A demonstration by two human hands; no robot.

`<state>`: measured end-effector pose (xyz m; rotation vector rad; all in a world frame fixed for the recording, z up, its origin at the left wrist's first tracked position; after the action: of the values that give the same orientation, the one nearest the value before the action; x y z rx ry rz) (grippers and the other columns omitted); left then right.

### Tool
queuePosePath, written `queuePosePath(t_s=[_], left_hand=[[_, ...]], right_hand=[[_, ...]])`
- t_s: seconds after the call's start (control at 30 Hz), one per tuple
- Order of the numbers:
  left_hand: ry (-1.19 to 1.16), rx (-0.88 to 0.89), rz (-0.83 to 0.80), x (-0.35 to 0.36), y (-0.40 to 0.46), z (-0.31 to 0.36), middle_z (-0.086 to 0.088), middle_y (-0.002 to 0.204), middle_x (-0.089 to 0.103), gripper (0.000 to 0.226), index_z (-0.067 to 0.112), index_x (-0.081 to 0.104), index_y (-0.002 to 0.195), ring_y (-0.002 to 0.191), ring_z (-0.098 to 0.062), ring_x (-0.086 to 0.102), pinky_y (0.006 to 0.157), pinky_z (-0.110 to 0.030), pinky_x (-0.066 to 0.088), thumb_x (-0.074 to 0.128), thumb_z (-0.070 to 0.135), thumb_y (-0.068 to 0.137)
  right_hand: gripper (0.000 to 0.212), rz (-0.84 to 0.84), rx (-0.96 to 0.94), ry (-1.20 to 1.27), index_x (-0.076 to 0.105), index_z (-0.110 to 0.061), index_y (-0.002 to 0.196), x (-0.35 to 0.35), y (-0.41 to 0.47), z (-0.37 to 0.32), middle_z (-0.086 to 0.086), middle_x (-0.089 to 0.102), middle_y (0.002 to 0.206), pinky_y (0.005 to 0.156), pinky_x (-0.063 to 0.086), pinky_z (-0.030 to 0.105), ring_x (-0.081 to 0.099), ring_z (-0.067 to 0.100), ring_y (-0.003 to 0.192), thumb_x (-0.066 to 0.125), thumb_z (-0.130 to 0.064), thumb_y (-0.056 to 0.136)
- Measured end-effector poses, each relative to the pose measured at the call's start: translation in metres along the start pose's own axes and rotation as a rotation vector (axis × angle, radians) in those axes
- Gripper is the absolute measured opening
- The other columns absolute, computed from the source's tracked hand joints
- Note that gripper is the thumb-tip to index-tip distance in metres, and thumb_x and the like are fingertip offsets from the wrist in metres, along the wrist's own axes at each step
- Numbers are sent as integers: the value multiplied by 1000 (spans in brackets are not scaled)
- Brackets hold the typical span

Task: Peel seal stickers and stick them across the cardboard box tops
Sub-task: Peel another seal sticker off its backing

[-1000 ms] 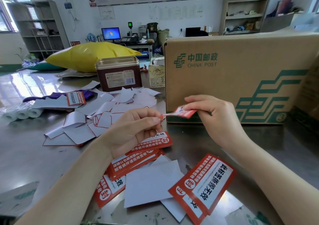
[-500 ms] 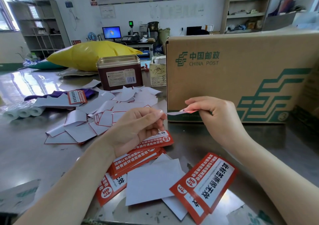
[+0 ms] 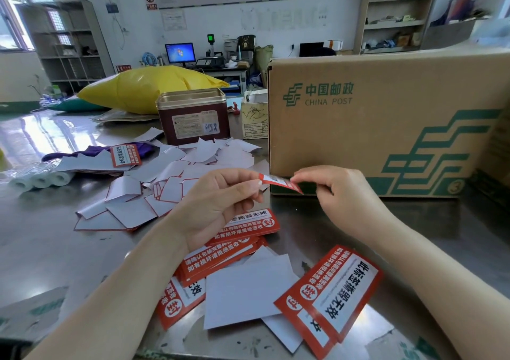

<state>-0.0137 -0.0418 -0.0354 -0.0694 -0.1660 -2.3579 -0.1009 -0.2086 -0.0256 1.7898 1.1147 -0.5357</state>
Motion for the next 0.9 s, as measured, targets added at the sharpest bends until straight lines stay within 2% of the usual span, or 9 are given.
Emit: queuePosePath(t_s=[0.07,0.13,0.2,0.27,0.33,0.43,0.9], left_hand=[[26,-11,71,-2,1,0,-8,72,66,15,10,71,86,72,-16,58,71,-25,52,56,7,86],[151,-4,153,-3,1,0,-6,78,71,13,16,73,87,79,-21,61,84,-35,52,60,13,86],[370,52,200,-2,0,1,0,80,72,11,22,72,88,83,-22,65,85,-36,53,62,20,86],[499,120,193,3,-2,2,4,76,72,9,23,71,86,76,-14,67,75,-26,54,62,22,86],[519,160,163,8,-3,3,7,72,71,9,22,71,85,67,-5,65,66,-16,51,62,20,86],[539,191,127,12,-5,5,13,69,69,10,22,71,82,65,1,63,61,-8,47,62,17,85],[565,232,111,14,-4,5,13,70,69,14,28,69,79,68,-3,64,65,-12,50,63,18,85]], right_hand=[[39,97,-6,79,66,-19,112,-5,-2,-5,-9,64,110,78,35,-4,57,-9,97,44,5,89],[30,177,-48,182,65,-22,112,-9,-6,-11,-17,61,104,74,38,-4,53,-19,88,50,-6,91],[27,119,-106,202,62,-24,115,-6,-7,-18,-18,60,105,81,42,1,54,-12,95,57,-17,89],[32,30,-170,139,60,-23,117,3,-7,-22,-15,60,108,87,43,7,54,-5,101,62,-21,85],[32,6,-213,90,61,-21,115,10,-7,-23,-12,61,108,88,42,9,54,-2,101,65,-18,84],[24,84,-262,83,66,-16,107,11,-6,-23,-5,67,101,86,44,10,57,0,93,66,-12,83],[14,143,-261,106,71,-14,94,8,-7,-24,-2,70,88,80,46,10,62,4,80,69,-10,81]])
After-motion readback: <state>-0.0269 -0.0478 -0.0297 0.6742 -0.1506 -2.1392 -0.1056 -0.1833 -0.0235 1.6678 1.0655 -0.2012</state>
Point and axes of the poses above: each hand's wrist, its own y-axis towards the middle knuckle, its own x-axis out of the palm, z = x × y, the point moved 3 cm from there along y, towards the middle knuckle
